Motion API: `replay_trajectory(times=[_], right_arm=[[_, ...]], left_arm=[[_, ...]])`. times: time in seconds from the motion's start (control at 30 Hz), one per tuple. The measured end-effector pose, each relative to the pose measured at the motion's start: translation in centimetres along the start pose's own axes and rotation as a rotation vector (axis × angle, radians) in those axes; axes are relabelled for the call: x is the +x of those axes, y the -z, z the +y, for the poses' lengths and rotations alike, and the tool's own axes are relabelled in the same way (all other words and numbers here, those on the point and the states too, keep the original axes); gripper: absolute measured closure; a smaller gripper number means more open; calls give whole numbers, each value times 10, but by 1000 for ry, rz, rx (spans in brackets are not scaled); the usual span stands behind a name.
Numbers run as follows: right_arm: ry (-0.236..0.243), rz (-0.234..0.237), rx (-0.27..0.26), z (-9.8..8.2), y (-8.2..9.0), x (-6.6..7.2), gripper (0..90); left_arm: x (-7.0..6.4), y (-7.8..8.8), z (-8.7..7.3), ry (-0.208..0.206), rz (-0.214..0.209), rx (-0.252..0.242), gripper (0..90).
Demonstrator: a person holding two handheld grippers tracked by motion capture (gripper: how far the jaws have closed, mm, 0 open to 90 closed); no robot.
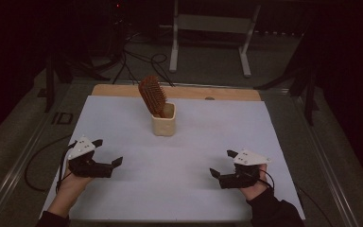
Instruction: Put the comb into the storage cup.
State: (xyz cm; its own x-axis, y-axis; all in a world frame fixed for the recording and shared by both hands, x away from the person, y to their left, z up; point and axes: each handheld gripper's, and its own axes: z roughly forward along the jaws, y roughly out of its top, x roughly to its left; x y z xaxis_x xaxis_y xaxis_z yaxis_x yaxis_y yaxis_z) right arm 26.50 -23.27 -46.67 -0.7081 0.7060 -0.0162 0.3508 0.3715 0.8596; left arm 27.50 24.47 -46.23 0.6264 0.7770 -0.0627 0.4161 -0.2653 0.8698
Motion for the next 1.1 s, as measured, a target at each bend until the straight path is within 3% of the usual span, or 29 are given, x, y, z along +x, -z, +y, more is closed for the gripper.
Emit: replay_trajectory(times=[0.4, 0.57, 0.73, 0.9, 1.1], right_arm=[[6, 4, 9, -4, 0, 1, 83], [6, 3, 6, -6, 1, 2, 83], [7, 4, 14, -9, 1, 3, 83], [-2, 0, 18, -12, 2, 3, 83], [1, 3, 18, -15, 0, 3, 83]], left_arm=[[-14, -1, -34, -16, -2, 25, 0], [-16, 1, -47, -33, 13, 54, 0], [-14, 6, -58, -22, 22, 78, 0], [-14, 11, -65, -25, 73, 89, 0], [-15, 9, -70, -61, 135, 111, 0]])
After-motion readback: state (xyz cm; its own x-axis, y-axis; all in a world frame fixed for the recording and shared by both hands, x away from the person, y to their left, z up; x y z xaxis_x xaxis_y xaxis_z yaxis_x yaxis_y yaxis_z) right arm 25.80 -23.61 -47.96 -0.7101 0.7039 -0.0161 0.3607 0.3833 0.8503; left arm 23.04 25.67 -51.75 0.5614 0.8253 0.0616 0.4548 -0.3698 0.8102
